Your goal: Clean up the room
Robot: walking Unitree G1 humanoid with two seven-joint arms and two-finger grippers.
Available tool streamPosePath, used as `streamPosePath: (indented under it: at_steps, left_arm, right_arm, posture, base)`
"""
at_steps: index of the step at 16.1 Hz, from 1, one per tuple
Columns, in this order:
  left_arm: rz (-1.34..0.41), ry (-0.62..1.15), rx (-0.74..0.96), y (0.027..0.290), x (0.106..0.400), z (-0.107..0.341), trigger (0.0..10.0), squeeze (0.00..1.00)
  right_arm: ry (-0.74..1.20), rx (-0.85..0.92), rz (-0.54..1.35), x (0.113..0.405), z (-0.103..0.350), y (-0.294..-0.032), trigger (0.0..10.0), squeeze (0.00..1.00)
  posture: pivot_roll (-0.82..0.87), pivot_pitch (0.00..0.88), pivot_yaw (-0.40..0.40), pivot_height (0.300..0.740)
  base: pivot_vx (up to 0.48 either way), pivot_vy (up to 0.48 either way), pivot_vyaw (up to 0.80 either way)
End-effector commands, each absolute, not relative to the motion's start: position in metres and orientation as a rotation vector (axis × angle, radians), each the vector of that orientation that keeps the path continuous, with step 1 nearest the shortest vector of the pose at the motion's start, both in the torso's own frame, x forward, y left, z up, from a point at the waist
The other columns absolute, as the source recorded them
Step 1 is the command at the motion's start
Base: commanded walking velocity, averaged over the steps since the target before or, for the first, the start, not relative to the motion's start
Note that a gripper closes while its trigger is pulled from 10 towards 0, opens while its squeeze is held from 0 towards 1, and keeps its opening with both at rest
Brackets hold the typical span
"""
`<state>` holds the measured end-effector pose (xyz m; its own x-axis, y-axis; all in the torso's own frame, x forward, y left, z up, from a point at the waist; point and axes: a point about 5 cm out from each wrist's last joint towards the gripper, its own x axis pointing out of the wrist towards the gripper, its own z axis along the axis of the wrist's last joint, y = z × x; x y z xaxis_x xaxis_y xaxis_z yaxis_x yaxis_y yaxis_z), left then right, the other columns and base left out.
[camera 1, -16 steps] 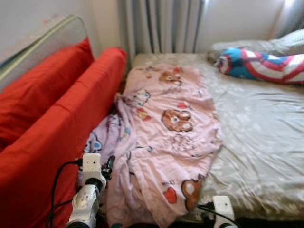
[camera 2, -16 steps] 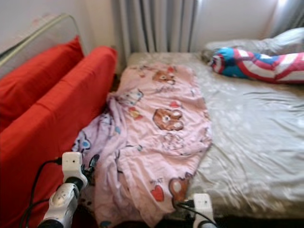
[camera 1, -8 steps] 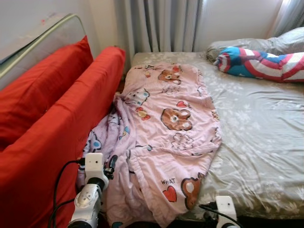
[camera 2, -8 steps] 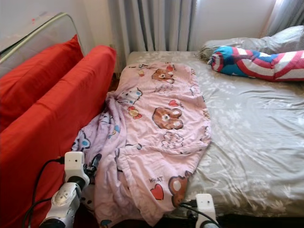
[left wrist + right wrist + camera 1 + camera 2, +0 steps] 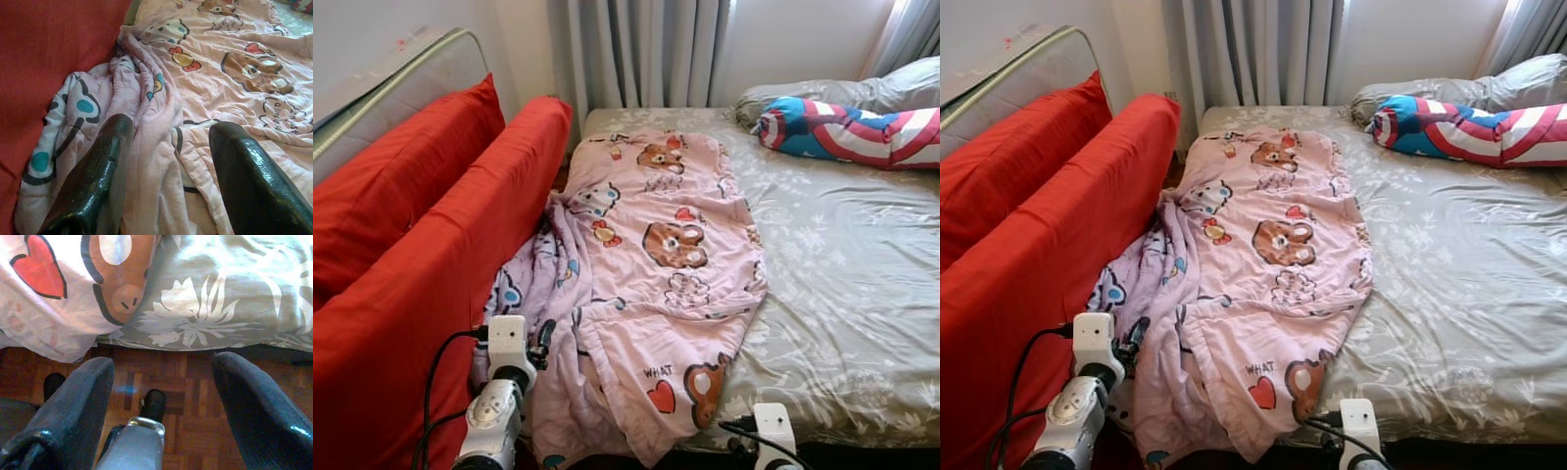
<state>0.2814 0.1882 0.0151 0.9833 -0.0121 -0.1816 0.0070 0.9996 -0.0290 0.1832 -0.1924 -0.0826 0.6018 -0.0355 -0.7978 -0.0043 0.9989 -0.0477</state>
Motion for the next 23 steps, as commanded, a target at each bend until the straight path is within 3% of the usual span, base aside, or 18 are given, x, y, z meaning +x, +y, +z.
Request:
streamPosePath:
  at_steps: [1,12,17,23]
  left_arm:
    - [-0.003,0.186,-0.021,0.1924,0.2817,0.0161,10.0,0.00]
    - [-0.049,0.156,0.013,0.1882,0.2816,0.0193,10.0,0.00]
    - [-0.053,0.150,0.016,0.1866,0.2814,0.0199,10.0,0.00]
    - [-0.048,0.158,0.009,0.1869,0.2814,0.0192,10.0,0.00]
  right_arm:
    - [0.935,-0.041,-0.021,0.1804,-0.0842,-0.1905,10.0,0.00]
    - [0.937,-0.039,-0.013,0.1805,-0.0843,-0.1897,10.0,0.00]
    - [0.937,-0.040,-0.013,0.1806,-0.0843,-0.1898,10.0,0.00]
    - [0.938,-0.041,-0.011,0.1804,-0.0844,-0.1897,10.0,0.00]
  posture:
    - [0.01,0.002,0.025,0.740]
    - [0.01,0.009,0.026,0.740]
    - [0.01,0.006,0.025,0.740]
    - [0.02,0.003,0.026,0.740]
  base:
    - [0.000,0.480,0.00]
    - [0.000,0.044,0.00]
    - [0.000,-0.412,0.00]
    - [0.000,0.000,0.00]
